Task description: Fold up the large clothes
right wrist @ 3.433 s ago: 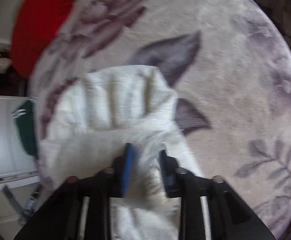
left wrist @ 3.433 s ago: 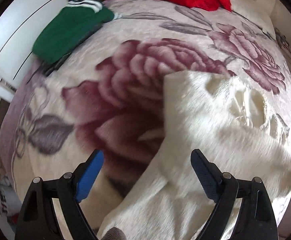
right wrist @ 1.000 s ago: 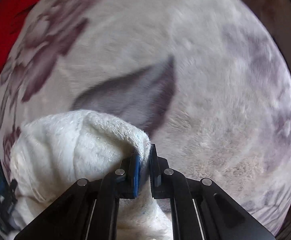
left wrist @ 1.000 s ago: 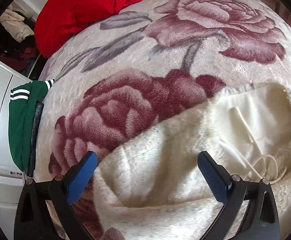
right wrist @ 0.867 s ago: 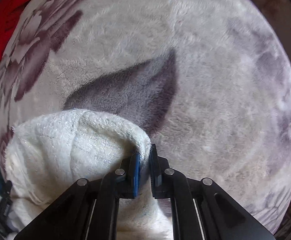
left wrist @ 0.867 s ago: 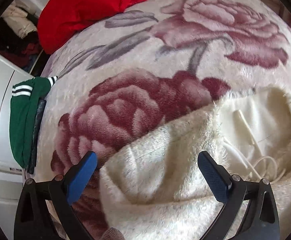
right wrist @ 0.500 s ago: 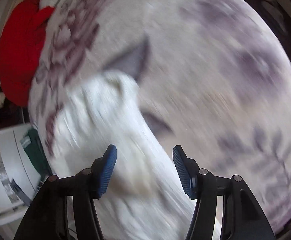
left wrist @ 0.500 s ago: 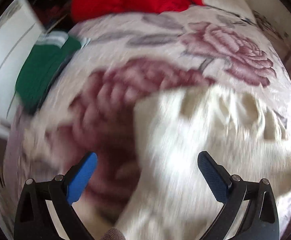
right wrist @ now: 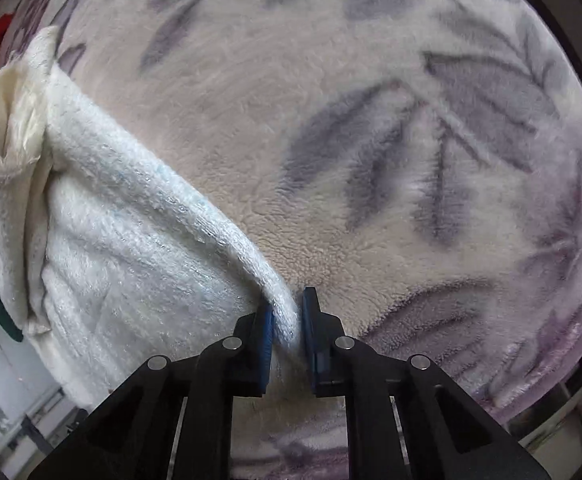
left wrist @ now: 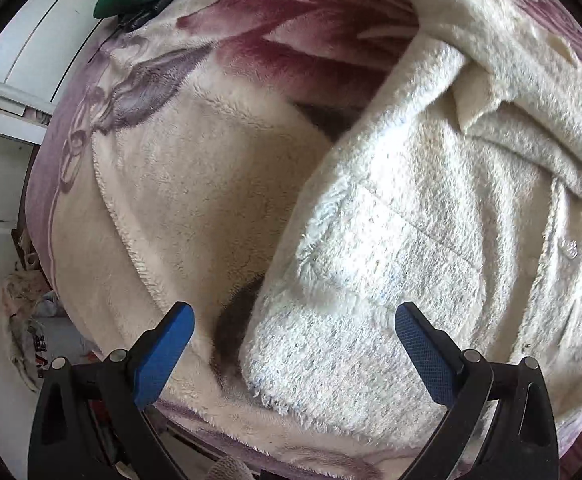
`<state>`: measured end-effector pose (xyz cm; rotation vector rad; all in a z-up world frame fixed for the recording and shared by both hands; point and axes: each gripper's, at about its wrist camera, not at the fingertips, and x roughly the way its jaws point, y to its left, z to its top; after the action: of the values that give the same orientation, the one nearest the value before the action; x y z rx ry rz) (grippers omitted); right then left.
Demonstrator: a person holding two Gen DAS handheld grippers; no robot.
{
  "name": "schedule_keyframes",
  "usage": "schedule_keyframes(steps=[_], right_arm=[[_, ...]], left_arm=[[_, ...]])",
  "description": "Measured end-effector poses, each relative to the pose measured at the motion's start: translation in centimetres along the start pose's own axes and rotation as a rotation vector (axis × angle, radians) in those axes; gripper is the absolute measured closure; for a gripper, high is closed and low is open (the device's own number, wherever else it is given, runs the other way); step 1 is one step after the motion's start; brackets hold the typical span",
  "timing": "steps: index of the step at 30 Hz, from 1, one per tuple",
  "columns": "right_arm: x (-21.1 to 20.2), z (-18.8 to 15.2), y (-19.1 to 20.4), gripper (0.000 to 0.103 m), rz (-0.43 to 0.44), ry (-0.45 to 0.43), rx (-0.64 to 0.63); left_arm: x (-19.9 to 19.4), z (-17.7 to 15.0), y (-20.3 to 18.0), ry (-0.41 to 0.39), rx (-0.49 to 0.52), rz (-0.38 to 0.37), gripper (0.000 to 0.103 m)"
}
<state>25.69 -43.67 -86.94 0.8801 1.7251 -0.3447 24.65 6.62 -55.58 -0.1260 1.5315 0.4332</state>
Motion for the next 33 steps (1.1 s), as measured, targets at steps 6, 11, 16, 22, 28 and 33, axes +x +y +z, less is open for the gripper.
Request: schedule_keyframes(steps=[6, 11, 16, 22, 28, 33], right_arm=[[-1.7, 1.2, 1.8, 0.036, 0.000, 0.071, -0.125], [0.0, 0.4, 1.2, 0.037, 0.013, 0.124, -0.127], [2.8, -1.4, 1.9, 0.062, 0.202, 0.237, -0.060], [0.6, -1.5, 3.3, 0.044, 0.025, 0.210, -0.192], [-7.0, 2.3, 7.8, 0.036, 0.140, -0.001, -0.174], [-10.8, 9.9, 15.8, 0.027, 0.195, -0.151, -0.281]], left_arm=[[-0.3, 0.7, -0.2, 0.001, -0.040, -0.064, 0.000], [1.1, 2.0, 2.2, -0.002, -0.106, -0.084, 0.000], [2.4, 5.4, 1.9, -0.063, -0.050, -0.019, 0.000], [0.3, 9.7, 2.0, -0.086, -0.099, -0.090, 0.000], [-5.8, 16.9, -2.5, -0.204, 0.019, -0.201, 0.000], [-6.0, 25.7, -10.1, -0.265, 0.220, -0.180, 0.000]])
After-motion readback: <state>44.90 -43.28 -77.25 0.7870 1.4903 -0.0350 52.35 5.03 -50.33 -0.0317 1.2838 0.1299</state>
